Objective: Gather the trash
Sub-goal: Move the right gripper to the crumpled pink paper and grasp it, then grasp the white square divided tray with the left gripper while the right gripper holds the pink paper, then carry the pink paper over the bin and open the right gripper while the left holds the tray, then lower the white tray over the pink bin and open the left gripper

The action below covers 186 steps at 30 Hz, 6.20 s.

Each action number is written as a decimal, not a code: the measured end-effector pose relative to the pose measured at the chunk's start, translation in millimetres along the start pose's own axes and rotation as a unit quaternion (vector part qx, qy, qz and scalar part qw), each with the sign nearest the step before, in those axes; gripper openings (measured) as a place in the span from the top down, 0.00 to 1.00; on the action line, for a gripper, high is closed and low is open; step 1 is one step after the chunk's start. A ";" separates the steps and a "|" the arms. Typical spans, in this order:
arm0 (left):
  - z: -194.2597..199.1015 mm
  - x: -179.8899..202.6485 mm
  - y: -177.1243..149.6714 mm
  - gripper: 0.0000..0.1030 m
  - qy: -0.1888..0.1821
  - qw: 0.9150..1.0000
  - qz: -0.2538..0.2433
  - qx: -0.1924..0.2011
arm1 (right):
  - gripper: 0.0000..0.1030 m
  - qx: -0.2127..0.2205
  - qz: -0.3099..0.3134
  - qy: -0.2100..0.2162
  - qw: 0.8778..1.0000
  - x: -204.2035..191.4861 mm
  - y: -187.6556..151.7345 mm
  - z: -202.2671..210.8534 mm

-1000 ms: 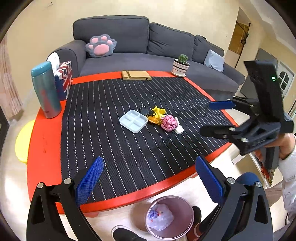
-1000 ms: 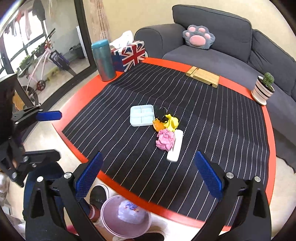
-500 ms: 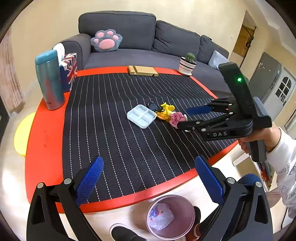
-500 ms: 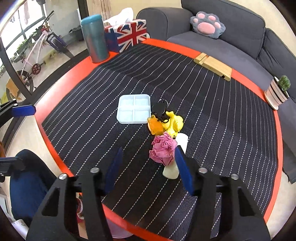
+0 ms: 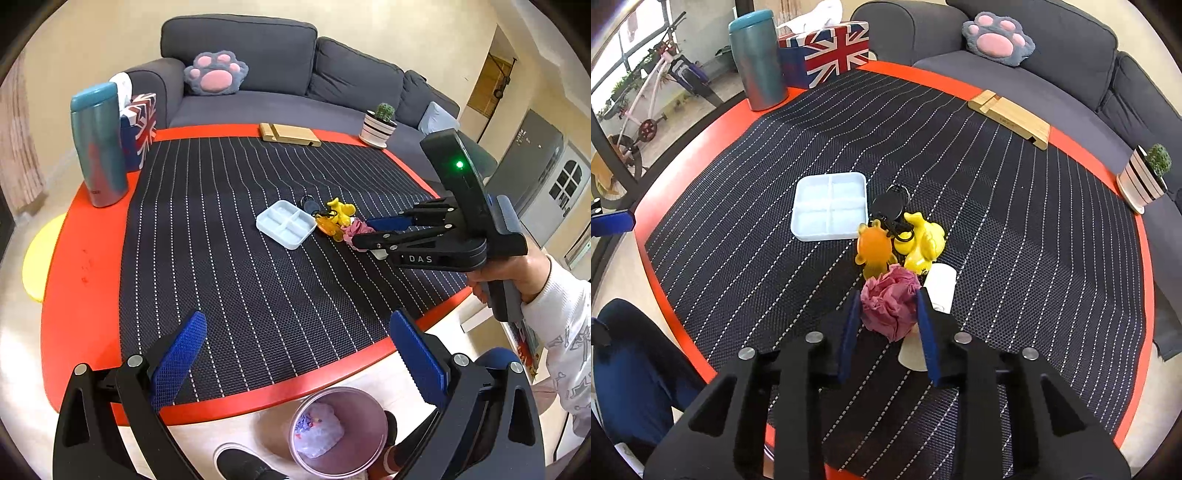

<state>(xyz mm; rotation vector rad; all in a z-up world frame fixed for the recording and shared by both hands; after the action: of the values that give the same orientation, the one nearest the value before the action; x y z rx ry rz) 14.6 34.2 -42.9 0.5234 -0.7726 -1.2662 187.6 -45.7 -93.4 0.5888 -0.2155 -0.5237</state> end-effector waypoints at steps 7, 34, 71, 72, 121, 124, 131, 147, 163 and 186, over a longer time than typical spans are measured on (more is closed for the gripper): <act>-2.4 1.1 1.6 0.07 -0.002 1.000 -0.003 -0.001 | 0.76 0.005 -0.001 0.003 1.000 0.3 1.3 2.3; -58.1 10.1 54.3 0.07 -0.013 0.994 -0.100 -0.031 | 0.77 0.053 -0.076 0.044 0.995 22.0 -2.9 71.8; -152.9 -3.4 59.2 0.37 -0.047 0.975 -0.182 -0.118 | 0.77 0.048 -0.099 0.037 0.993 41.8 -18.2 76.8; -151.9 -4.4 59.1 0.40 -0.046 0.976 -0.178 -0.118 | 0.77 0.048 -0.100 0.037 0.993 41.8 -18.5 76.4; 44.8 79.8 -1.8 0.44 -0.048 0.993 -0.103 -0.010 | 0.77 0.120 -0.076 0.062 0.988 -39.1 -95.3 186.8; 50.6 81.9 -12.8 0.44 -0.049 0.994 -0.100 -0.011 | 0.77 0.114 -0.072 0.065 0.989 -48.3 -104.3 188.8; 61.8 81.9 -32.7 0.44 -0.052 0.995 -0.086 -0.015 | 0.77 0.087 -0.073 0.088 0.990 -69.4 -134.3 182.0; 66.2 80.1 -52.2 0.44 -0.057 0.995 -0.077 -0.027 | 0.11 0.069 -0.089 0.090 0.990 -78.2 -157.2 167.2; 64.3 89.9 -59.1 0.44 -0.067 0.993 -0.088 -0.039 | 0.07 0.085 -0.113 0.065 0.988 -61.8 -156.0 177.2; 51.4 128.0 -70.9 0.43 -0.096 0.986 -0.122 -0.066 | 0.06 0.112 -0.141 0.029 0.983 -35.9 -163.6 204.9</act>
<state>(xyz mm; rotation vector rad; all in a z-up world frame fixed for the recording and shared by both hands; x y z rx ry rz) -55.9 -103.6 -32.7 0.3990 -0.7945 -1.6013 21.2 -239.0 -22.9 0.8608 -0.1365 -0.7618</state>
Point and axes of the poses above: each gripper's, at about its wrist camera, not at the fingertips, and z roughly against the way its jaws point, x to its right, y to its top, the point moved 1 cm from there along -z, roughly the way its jaws point, and after that the axes turned 7 degrees about x, right-handed, at the moved point
